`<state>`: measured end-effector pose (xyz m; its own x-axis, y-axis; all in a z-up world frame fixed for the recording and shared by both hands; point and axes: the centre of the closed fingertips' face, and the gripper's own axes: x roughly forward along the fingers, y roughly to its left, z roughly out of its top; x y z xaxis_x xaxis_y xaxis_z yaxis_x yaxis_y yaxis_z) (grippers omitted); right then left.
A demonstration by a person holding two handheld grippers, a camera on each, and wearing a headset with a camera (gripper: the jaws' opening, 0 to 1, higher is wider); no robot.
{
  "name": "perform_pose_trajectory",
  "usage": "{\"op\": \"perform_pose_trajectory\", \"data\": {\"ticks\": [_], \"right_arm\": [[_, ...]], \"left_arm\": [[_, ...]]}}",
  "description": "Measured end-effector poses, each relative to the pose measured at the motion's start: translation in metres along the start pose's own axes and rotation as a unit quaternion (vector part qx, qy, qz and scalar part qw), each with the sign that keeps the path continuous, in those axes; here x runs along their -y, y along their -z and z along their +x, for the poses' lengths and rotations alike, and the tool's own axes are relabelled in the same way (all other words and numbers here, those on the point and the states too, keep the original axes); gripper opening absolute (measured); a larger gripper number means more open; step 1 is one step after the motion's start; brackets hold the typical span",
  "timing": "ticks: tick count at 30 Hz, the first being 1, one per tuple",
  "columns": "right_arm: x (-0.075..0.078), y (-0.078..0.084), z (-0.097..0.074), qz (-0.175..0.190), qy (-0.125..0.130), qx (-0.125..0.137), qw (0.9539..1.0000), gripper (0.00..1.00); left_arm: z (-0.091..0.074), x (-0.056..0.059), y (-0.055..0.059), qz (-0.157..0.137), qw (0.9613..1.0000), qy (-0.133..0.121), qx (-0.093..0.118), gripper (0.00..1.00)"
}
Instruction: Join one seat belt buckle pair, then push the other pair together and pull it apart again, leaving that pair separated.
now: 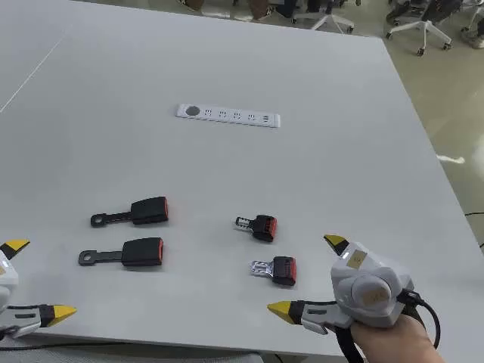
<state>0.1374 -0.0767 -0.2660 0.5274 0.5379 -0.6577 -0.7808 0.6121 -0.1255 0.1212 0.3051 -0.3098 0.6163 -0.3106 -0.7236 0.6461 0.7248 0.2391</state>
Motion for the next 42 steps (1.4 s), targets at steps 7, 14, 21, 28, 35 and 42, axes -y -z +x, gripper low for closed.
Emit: {"op": "perform_pose_trajectory", "data": {"ticks": [7,14,21,28,35,42], "right_arm": [[0.0023,0.0005,-0.0002,-0.001,0.0,-0.002,1.0,0.95],[0.0058,0.0014,-0.0017,-0.001,-0.003,-0.004,1.0,0.93],[0.007,0.0035,-0.002,-0.002,-0.004,-0.006,1.0,0.93],[0.0091,0.0038,-0.0038,-0.001,-0.002,-0.006,1.0,0.94],[0.0063,0.0038,-0.0044,-0.001,-0.003,-0.006,1.0,0.93],[0.003,0.0041,-0.0041,-0.004,-0.004,-0.008,1.0,0.93]], "left_arm": [[0.0001,-0.0007,0.0002,0.001,1.0,0.0,-0.002,0.92],[0.0011,0.0004,0.0025,0.003,1.0,0.003,-0.007,0.92],[0.0008,0.0007,0.0024,0.006,0.9999,0.003,-0.009,0.91],[0.0018,0.0019,0.0035,0.009,0.9999,0.006,-0.012,0.91],[0.0016,0.0031,0.0024,0.011,0.9998,0.007,-0.012,0.91],[0.0014,0.0037,0.0012,0.012,0.9999,0.008,-0.009,0.91]]}}
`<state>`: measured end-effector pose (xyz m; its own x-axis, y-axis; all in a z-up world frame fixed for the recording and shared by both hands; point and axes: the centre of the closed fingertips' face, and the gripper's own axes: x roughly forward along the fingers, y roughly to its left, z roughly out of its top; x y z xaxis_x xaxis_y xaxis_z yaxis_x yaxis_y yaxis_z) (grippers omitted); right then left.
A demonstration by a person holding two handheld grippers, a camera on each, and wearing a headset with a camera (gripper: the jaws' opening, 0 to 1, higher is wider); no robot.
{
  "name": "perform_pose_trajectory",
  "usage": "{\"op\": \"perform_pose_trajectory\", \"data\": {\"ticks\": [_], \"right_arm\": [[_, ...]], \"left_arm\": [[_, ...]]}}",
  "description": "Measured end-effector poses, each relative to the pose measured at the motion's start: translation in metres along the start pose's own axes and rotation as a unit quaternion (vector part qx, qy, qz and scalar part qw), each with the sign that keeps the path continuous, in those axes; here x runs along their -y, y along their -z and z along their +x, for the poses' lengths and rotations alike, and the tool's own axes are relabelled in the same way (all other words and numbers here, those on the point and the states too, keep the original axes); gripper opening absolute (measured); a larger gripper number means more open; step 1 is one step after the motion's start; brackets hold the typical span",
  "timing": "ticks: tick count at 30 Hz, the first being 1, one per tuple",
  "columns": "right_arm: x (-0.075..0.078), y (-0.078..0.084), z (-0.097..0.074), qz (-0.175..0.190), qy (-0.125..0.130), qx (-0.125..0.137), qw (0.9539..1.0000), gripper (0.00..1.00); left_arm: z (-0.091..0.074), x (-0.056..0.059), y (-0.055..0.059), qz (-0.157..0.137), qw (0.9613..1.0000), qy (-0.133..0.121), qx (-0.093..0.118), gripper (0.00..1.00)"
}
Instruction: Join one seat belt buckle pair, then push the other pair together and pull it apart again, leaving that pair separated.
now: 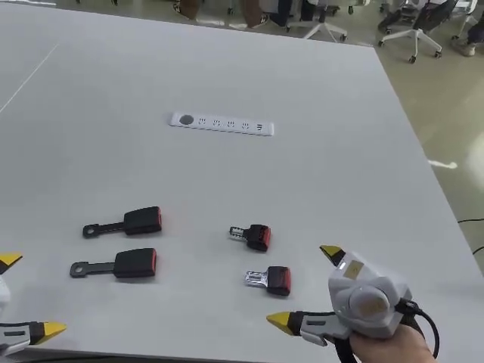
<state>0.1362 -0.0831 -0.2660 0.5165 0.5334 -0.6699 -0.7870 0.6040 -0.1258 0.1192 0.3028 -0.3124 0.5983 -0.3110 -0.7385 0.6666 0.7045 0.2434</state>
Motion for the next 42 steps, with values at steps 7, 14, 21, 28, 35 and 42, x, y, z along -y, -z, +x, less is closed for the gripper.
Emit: {"op": "perform_pose_trajectory", "data": {"ticks": [7,14,21,28,35,42], "right_arm": [[-0.002,0.001,0.001,-0.003,0.001,-0.004,1.0,0.93],[-0.005,0.002,0.004,0.0,-0.001,-0.006,1.0,0.91],[-0.005,0.001,0.007,0.001,-0.001,-0.005,1.0,0.9],[-0.001,0.003,0.01,0.0,0.002,-0.004,1.0,0.9],[0.001,0.002,0.014,0.006,0.004,0.002,1.0,0.9],[0.006,0.007,0.008,0.003,0.003,-0.004,1.0,0.85]], "left_arm": [[0.0,0.001,0.002,-0.004,1.0,0.003,-0.004,0.89],[-0.001,-0.001,0.002,-0.012,0.9999,-0.001,-0.003,0.87],[-0.002,-0.001,0.001,-0.008,1.0,0.0,-0.003,0.86],[-0.002,0.001,-0.001,0.002,1.0,0.002,0.0,0.87],[-0.004,-0.004,0.003,0.015,0.9997,-0.009,-0.016,0.83],[-0.007,-0.004,-0.006,0.023,0.9997,-0.005,-0.004,0.86]]}}
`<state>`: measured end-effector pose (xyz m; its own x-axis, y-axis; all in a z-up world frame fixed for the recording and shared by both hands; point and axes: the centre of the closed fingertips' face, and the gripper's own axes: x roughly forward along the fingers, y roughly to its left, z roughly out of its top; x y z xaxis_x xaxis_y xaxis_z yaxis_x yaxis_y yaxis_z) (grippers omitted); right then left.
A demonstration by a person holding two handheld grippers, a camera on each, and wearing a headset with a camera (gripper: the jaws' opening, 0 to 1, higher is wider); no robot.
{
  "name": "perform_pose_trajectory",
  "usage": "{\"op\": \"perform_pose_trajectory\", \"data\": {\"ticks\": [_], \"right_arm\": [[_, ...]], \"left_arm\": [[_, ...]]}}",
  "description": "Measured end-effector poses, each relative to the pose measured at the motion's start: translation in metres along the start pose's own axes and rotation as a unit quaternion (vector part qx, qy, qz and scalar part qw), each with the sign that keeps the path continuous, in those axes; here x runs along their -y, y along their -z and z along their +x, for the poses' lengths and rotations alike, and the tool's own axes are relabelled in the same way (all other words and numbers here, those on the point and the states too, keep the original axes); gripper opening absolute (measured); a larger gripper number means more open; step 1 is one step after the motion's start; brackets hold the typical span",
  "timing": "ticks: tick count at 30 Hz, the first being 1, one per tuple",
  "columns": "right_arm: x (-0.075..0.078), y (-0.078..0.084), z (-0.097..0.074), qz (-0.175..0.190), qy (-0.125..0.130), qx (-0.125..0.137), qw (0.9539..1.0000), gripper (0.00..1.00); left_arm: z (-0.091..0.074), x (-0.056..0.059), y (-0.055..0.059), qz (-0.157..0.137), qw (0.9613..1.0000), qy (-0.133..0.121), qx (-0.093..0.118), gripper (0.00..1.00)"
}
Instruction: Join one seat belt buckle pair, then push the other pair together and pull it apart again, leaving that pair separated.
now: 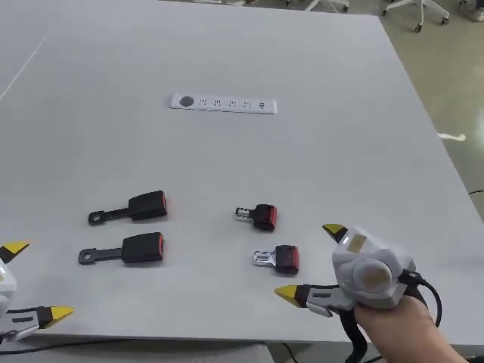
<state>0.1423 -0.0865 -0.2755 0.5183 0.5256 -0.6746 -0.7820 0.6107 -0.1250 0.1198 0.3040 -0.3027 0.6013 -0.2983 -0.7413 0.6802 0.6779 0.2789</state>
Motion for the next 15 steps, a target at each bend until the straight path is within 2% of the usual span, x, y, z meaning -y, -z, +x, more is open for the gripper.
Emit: {"op": "perform_pose_trajectory", "data": {"ticks": [2,3,4,8,15], "right_arm": [[0.002,0.001,-0.001,0.0,-0.001,0.0,1.0,0.83],[0.002,0.002,-0.002,-0.002,-0.002,-0.001,1.0,0.82],[0.003,0.002,-0.001,-0.005,-0.002,-0.002,1.0,0.82],[0.0,0.005,0.001,-0.007,-0.02,-0.006,0.9998,0.76],[-0.007,0.003,0.009,-0.024,-0.044,-0.011,0.9987,0.69]], "left_arm": [[0.001,0.003,-0.001,0.012,0.9999,0.008,-0.007,0.85],[0.0,0.003,0.003,0.036,0.999,0.01,-0.023,0.84],[0.002,0.004,0.004,0.053,0.9981,0.011,-0.028,0.82],[0.006,0.01,0.009,0.06,0.9958,0.031,-0.062,0.81],[0.016,0.018,-0.012,0.076,0.9937,0.059,-0.058,0.7]]}}
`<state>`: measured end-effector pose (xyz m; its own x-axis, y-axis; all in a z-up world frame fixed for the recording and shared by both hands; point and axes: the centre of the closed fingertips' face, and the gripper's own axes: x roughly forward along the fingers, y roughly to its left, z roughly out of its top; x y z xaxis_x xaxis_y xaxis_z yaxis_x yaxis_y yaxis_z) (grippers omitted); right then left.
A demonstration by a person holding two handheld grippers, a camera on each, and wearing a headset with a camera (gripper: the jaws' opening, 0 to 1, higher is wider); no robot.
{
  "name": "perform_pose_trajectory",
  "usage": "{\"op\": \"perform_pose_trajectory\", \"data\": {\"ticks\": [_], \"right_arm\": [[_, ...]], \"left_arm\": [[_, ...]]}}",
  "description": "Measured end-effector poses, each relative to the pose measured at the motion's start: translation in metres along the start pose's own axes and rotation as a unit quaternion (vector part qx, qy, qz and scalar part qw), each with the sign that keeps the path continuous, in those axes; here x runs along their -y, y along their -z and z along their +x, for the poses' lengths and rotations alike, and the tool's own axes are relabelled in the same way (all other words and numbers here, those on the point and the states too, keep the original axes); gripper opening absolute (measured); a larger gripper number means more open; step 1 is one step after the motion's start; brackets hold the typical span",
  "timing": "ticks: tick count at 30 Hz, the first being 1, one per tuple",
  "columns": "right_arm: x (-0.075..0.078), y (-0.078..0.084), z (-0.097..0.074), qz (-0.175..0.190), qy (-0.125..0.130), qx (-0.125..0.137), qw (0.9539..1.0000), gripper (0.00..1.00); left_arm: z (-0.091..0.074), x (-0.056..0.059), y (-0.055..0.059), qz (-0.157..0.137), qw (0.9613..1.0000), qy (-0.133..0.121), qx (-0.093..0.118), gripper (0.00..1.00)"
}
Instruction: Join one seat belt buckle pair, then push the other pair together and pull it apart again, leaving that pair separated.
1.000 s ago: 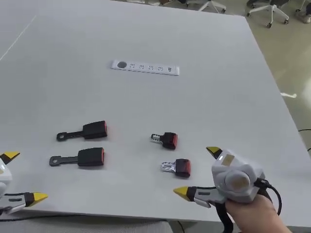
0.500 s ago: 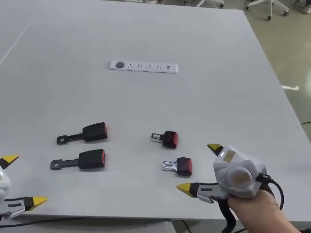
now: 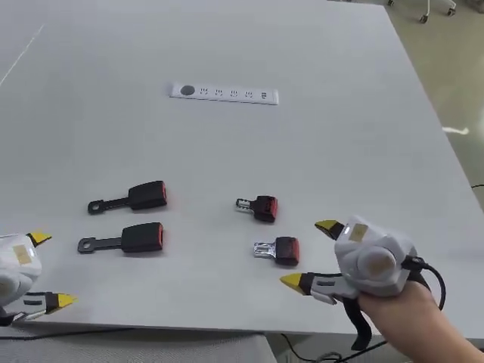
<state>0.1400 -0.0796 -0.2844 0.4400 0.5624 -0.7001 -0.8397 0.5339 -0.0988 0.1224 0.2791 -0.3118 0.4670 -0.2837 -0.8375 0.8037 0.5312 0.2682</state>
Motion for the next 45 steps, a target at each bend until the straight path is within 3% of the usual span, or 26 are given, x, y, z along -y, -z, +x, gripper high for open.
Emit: {"op": "perform_pose_trajectory", "data": {"ticks": [8,14,23,28,35,45], "right_arm": [[-0.004,0.0,0.011,-0.03,-0.027,-0.013,0.9991,0.62],[-0.002,0.004,0.02,-0.066,-0.047,-0.037,0.996,0.58],[0.007,0.008,0.032,-0.087,-0.08,-0.065,0.9909,0.46],[0.009,0.018,0.041,-0.108,-0.095,-0.088,0.9857,0.45],[0.012,0.03,0.049,-0.105,-0.112,-0.114,0.9815,0.4],[0.017,0.039,0.061,-0.108,-0.127,-0.133,0.977,0.38]], "left_arm": [[0.014,-0.005,-0.026,0.01,0.9992,0.033,0.018,0.52],[0.03,-0.007,-0.044,0.024,0.9977,0.055,0.031,0.47],[0.051,-0.006,-0.066,0.046,0.9934,0.099,0.034,0.4],[0.06,-0.003,-0.072,0.052,0.9911,0.118,0.033,0.37],[0.072,0.006,-0.072,0.07,0.9857,0.152,0.02,0.37],[0.085,0.01,-0.075,0.097,0.9803,0.171,0.015,0.35]]}}
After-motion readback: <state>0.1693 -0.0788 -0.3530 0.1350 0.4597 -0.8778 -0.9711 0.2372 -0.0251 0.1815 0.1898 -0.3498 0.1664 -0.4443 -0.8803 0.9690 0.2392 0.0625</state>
